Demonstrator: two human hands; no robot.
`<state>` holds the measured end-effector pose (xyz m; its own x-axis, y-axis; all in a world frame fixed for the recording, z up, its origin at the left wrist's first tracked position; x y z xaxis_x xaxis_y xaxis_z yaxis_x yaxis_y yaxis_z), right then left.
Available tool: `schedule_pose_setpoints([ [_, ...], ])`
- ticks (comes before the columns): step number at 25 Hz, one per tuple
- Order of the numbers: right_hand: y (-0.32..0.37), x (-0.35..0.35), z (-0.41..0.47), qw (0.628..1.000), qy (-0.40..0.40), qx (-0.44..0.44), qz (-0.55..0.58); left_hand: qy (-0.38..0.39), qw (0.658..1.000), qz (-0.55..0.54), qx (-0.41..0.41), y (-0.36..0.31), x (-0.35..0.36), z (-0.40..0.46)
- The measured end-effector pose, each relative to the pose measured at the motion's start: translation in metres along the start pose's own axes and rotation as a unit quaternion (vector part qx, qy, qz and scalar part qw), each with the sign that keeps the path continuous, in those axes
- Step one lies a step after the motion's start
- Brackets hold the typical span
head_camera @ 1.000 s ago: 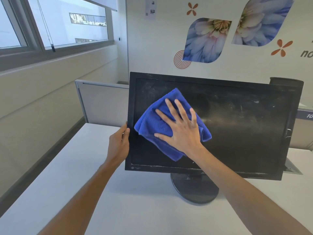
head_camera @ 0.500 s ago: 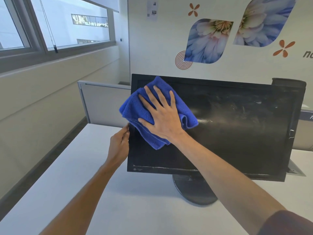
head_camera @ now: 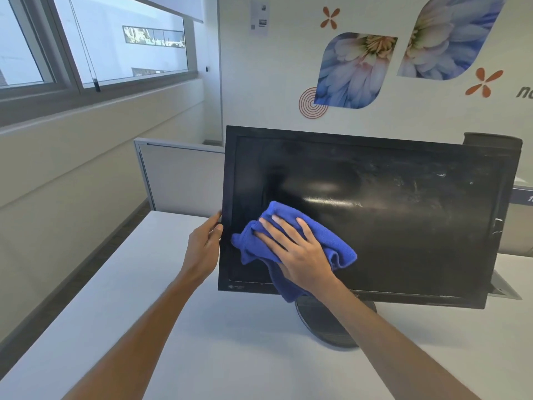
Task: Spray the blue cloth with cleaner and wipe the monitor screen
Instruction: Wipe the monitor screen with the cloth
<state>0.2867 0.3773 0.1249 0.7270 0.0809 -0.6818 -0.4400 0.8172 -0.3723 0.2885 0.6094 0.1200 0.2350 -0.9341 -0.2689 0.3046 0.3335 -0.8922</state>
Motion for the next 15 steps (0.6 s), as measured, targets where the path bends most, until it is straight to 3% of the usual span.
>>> schedule_pose_setpoints([
  [5,-0.028,-0.019,0.057,0.99,-0.063,0.123,0.019,-0.002,1.0,-0.004,-0.006,0.002,0.0,0.0],
  [10,-0.039,-0.033,0.139,0.996,-0.034,0.087,0.006,-0.001,1.0,-0.011,-0.011,-0.002,0.002,0.0],
  [15,-0.01,-0.029,0.126,0.992,-0.021,0.113,0.052,0.002,1.0,-0.011,-0.02,0.0,-0.002,0.002],
])
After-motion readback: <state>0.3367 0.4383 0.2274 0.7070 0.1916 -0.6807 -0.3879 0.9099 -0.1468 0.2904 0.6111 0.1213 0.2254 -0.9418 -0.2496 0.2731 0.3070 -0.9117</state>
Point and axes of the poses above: each hand's wrist, its own z-axis towards the middle knuckle, its own x-axis out of the palm, y = z × x, the point moved 1 cm from there along z, towards the middle knuckle, and after that the axes turned 6 degrees about x, right-handed, at the moved point
